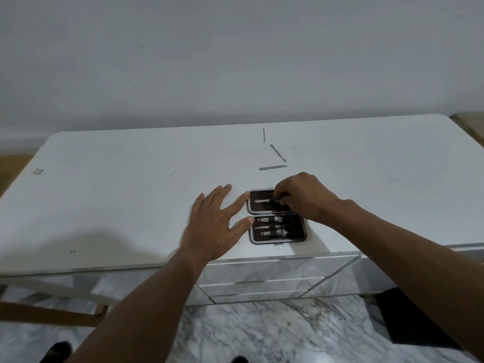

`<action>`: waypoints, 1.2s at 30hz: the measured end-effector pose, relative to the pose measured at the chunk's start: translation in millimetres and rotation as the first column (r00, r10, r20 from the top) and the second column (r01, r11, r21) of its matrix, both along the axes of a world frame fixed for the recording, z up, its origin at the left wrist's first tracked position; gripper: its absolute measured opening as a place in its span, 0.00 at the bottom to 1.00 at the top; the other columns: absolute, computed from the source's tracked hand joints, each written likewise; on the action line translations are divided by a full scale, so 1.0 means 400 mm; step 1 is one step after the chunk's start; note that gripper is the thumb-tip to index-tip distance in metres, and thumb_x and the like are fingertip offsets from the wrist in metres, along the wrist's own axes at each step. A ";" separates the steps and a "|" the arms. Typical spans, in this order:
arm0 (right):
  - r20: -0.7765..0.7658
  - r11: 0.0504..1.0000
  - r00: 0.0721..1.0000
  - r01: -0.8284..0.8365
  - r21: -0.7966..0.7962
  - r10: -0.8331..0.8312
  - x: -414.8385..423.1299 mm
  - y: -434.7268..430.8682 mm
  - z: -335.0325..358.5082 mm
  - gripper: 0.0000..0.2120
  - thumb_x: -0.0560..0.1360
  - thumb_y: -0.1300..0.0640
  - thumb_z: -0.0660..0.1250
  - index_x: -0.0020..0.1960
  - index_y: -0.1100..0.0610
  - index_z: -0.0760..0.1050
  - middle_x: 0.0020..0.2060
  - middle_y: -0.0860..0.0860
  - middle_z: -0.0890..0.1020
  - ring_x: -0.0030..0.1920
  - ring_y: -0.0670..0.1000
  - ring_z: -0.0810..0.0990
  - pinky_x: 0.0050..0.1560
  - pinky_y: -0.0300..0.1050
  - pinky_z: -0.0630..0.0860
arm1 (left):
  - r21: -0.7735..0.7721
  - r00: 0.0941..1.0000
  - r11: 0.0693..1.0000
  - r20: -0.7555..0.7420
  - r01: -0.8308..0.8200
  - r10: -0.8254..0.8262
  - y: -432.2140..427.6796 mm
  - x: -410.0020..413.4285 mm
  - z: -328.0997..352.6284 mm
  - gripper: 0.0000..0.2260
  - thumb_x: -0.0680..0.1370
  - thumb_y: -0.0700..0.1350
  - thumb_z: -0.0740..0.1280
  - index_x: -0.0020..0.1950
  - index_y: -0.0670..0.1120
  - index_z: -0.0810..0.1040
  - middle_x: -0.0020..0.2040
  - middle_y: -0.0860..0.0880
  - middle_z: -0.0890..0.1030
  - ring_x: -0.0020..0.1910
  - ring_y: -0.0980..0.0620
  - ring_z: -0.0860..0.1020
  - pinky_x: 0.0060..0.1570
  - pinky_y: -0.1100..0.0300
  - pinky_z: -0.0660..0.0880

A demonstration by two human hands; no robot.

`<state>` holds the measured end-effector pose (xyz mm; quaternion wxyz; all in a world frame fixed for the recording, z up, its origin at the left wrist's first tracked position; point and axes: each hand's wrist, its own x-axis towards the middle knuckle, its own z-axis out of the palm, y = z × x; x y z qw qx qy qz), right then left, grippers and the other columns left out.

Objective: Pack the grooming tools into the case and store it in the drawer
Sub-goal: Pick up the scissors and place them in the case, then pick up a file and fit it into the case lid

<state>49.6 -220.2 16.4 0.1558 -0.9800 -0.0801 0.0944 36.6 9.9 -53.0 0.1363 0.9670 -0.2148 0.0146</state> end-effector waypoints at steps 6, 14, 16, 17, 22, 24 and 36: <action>0.015 1.000 1.000 0.006 0.024 -0.007 0.010 -0.006 0.022 0.08 0.75 0.59 0.65 0.48 0.54 0.83 0.44 0.55 0.85 0.47 0.56 0.80 0.49 0.47 0.77 | -0.004 1.000 1.000 0.003 -0.002 0.002 0.001 -0.001 0.002 0.29 0.77 0.69 0.44 0.77 0.64 0.54 0.79 0.50 0.57 0.78 0.51 0.51 0.76 0.47 0.47; 0.042 0.996 0.996 0.086 -0.027 -0.084 0.090 -0.012 0.025 0.07 0.76 0.60 0.65 0.49 0.57 0.82 0.47 0.57 0.85 0.47 0.60 0.82 0.49 0.51 0.79 | 0.003 1.000 1.000 0.023 -0.001 0.001 0.001 0.000 0.002 0.28 0.77 0.69 0.46 0.77 0.63 0.55 0.79 0.50 0.58 0.78 0.50 0.53 0.76 0.46 0.50; 0.040 0.995 0.995 0.095 -0.041 -0.094 0.124 -0.010 0.023 0.07 0.76 0.60 0.65 0.49 0.57 0.82 0.48 0.58 0.85 0.47 0.60 0.82 0.48 0.51 0.79 | -0.006 1.000 1.000 0.031 -0.001 0.001 0.001 0.000 0.001 0.28 0.78 0.68 0.47 0.77 0.63 0.57 0.78 0.49 0.60 0.78 0.50 0.54 0.75 0.45 0.51; 0.037 0.994 0.994 0.100 -0.051 -0.099 0.142 -0.008 0.022 0.07 0.76 0.60 0.65 0.49 0.57 0.82 0.48 0.58 0.85 0.47 0.60 0.82 0.47 0.49 0.78 | -0.008 0.999 1.000 0.037 0.000 0.000 0.001 0.000 0.001 0.28 0.78 0.68 0.48 0.77 0.63 0.57 0.78 0.49 0.60 0.78 0.50 0.55 0.75 0.45 0.52; -0.004 0.990 0.994 0.110 -0.089 -0.110 0.213 0.008 0.014 0.07 0.74 0.62 0.67 0.49 0.59 0.83 0.46 0.58 0.85 0.46 0.61 0.82 0.42 0.44 0.73 | -0.010 1.000 1.000 0.031 0.003 -0.003 0.002 0.001 0.003 0.27 0.78 0.67 0.49 0.77 0.62 0.58 0.78 0.49 0.60 0.77 0.50 0.55 0.75 0.45 0.52; -0.024 0.990 0.994 0.105 -0.095 -0.108 0.232 0.014 0.011 0.07 0.73 0.63 0.68 0.50 0.59 0.82 0.46 0.59 0.84 0.47 0.61 0.82 0.43 0.44 0.74 | -0.010 1.000 1.000 0.024 -0.001 0.001 0.003 0.001 0.004 0.27 0.78 0.68 0.49 0.77 0.62 0.58 0.78 0.49 0.60 0.78 0.50 0.55 0.75 0.45 0.52; -0.033 0.976 0.999 0.030 -0.214 -0.038 0.270 0.040 0.026 0.06 0.71 0.65 0.63 0.46 0.62 0.77 0.42 0.59 0.81 0.39 0.60 0.77 0.42 0.48 0.78 | -0.019 1.000 1.000 0.017 -0.010 0.011 0.000 0.001 0.007 0.28 0.78 0.68 0.49 0.77 0.63 0.58 0.78 0.50 0.61 0.78 0.51 0.54 0.75 0.45 0.52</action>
